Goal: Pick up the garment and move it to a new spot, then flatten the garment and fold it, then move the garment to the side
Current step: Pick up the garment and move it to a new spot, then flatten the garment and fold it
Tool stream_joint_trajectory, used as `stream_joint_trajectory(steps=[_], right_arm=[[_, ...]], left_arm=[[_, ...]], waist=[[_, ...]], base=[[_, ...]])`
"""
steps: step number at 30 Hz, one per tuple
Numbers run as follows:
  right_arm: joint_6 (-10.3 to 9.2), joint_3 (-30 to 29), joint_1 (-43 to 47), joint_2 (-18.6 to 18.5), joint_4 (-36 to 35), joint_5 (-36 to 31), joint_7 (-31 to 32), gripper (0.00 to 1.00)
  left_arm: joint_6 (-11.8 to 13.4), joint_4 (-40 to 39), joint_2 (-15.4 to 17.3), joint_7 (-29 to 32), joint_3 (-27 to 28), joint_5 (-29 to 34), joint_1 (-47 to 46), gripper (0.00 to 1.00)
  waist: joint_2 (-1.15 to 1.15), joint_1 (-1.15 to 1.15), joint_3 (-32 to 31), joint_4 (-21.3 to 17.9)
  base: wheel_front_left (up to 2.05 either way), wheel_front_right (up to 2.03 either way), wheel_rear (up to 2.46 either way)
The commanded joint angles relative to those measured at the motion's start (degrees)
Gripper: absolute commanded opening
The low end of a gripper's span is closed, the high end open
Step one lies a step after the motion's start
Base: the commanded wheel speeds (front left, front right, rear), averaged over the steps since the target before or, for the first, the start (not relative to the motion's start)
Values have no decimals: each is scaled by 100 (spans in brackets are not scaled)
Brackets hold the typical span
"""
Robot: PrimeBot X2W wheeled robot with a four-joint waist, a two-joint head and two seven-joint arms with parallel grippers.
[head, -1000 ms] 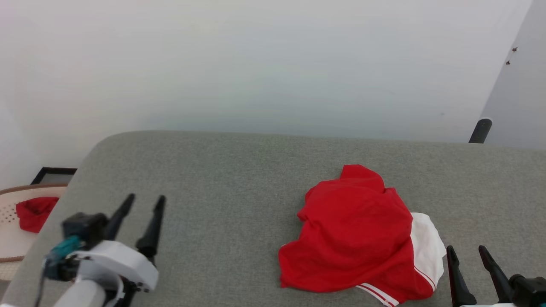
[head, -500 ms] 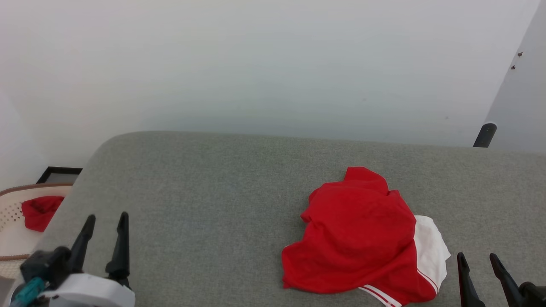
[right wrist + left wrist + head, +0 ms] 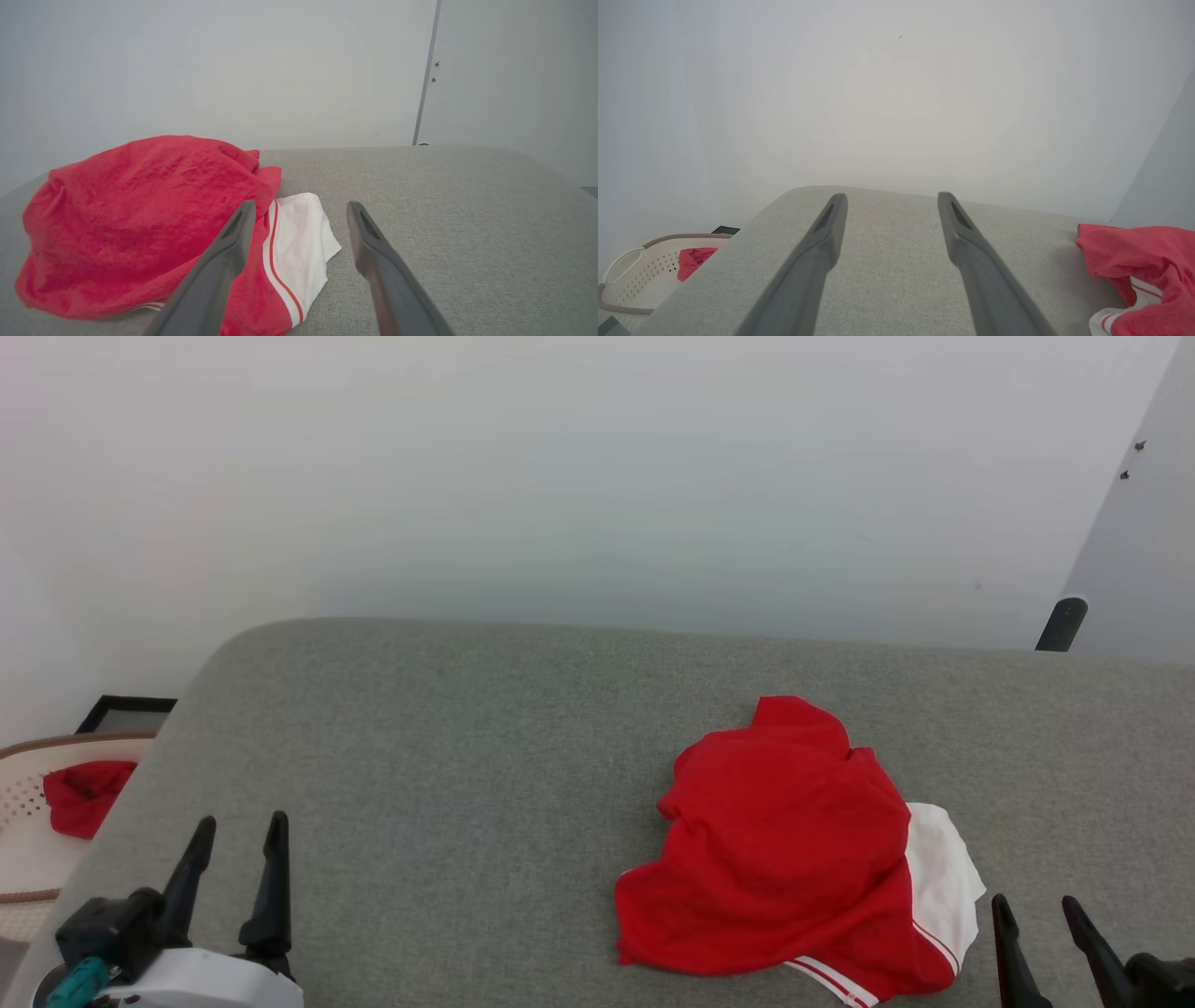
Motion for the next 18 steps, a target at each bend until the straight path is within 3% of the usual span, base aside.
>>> stream_joint_trajectory(steps=[1,10,18], right_arm=[[2,32,-41,-16,-12,36,54,100],[2,117,-248,-210,-146,162,550,100],[2,-21,-516,-502,-97,384,1445,100]], left_arm=[[-42,31,-17,-4,20,88,-22,100],[-104,75,-76,-4,-6,174,-144,100],[-133,116,-189,-4,-102,224,-257,100]], waist=[[0,0,27,-8],[0,0,218,7],[0,0,524,114]], base=[[0,0,0],[0,0,0],[0,0,0]])
